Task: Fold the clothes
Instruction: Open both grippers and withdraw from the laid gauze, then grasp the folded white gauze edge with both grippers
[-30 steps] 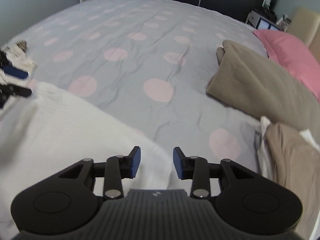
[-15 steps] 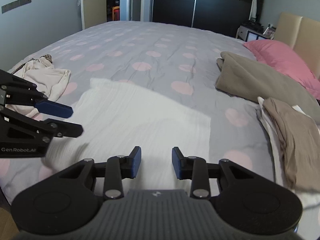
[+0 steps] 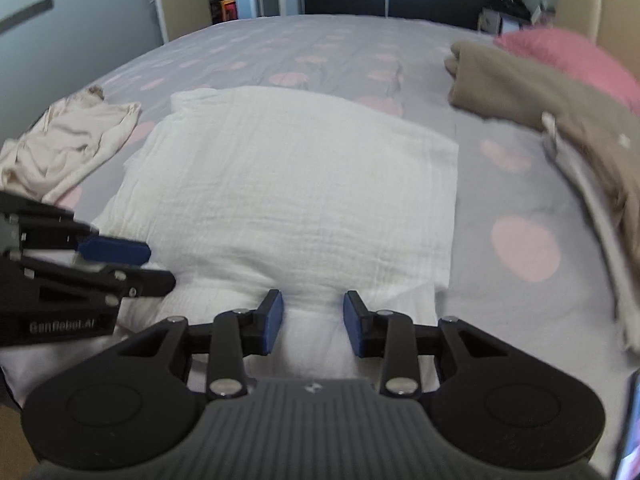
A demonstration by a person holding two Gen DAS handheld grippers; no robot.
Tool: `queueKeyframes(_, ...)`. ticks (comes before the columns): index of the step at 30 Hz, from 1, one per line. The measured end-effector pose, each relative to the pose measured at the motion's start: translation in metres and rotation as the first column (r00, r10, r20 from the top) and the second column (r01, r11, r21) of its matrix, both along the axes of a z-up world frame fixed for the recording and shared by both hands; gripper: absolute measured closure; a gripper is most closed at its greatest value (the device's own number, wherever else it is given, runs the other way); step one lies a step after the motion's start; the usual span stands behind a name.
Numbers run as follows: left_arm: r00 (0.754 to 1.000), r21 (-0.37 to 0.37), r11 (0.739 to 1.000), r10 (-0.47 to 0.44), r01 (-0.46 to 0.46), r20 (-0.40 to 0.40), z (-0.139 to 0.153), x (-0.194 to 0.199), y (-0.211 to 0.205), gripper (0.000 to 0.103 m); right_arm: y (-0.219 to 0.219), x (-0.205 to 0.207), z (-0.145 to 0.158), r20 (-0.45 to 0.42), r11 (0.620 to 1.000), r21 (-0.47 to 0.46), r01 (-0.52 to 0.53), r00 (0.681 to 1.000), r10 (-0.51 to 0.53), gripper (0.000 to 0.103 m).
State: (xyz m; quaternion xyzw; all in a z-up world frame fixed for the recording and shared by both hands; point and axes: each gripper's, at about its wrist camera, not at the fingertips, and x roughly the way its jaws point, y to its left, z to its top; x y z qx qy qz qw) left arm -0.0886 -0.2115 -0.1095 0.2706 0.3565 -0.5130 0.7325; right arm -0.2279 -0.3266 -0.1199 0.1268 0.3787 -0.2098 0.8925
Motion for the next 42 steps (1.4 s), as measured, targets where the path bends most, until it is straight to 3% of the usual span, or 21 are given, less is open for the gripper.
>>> queueKeyframes(3, 1.0, 0.006, 1.0, -0.01, 0.01, 0.021, 0.0, -0.003, 0.001, 0.075, -0.003, -0.001, 0.001, 0.0, 1.0, 0.018, -0.006, 1.0, 0.006, 0.066)
queueKeyframes(7, 1.0, -0.014, 1.0, 0.008, -0.007, 0.006, 0.007, -0.002, 0.004, 0.075, 0.009, 0.0, 0.015, -0.018, 0.998, -0.057, -0.032, 0.999, 0.031, 0.065)
queueKeyframes(10, 0.999, -0.06, 0.998, 0.014, -0.012, 0.033, 0.02, -0.002, 0.006, 0.075, 0.014, -0.007, 0.033, 0.03, 0.993, -0.108, -0.044, 0.998, 0.048, 0.059)
queueKeyframes(14, 0.997, -0.125, 0.992, 0.028, -0.02, 0.065, 0.039, 0.001, 0.008, 0.073, 0.001, -0.012, 0.049, 0.086, 0.994, -0.111, 0.016, 0.996, -0.006, 0.056)
queueKeyframes(17, 0.996, -0.172, 0.984, 0.059, -0.047, 0.063, 0.054, 0.013, 0.007, 0.065, -0.012, -0.009, 0.057, 0.105, 0.994, -0.094, 0.053, 0.993, -0.043, 0.057)
queueKeyframes(25, 0.989, -0.243, 0.959, 0.148, -0.145, -0.006, 0.063, 0.054, -0.007, 0.064, -0.038, 0.013, 0.065, 0.149, 0.992, -0.047, 0.113, 0.983, -0.105, 0.057)
queueKeyframes(32, 0.975, -0.211, 0.953, 0.204, -0.218, -0.083, 0.039, 0.084, -0.024, 0.064, -0.058, 0.043, 0.043, 0.114, 0.992, 0.018, 0.121, 0.986, -0.123, 0.057)
queueKeyframes(42, 0.973, -0.117, 0.968, 0.211, -0.221, -0.09, 0.003, 0.092, -0.041, 0.063, -0.071, 0.071, 0.012, 0.019, 0.993, 0.057, 0.105, 0.994, -0.106, 0.056)
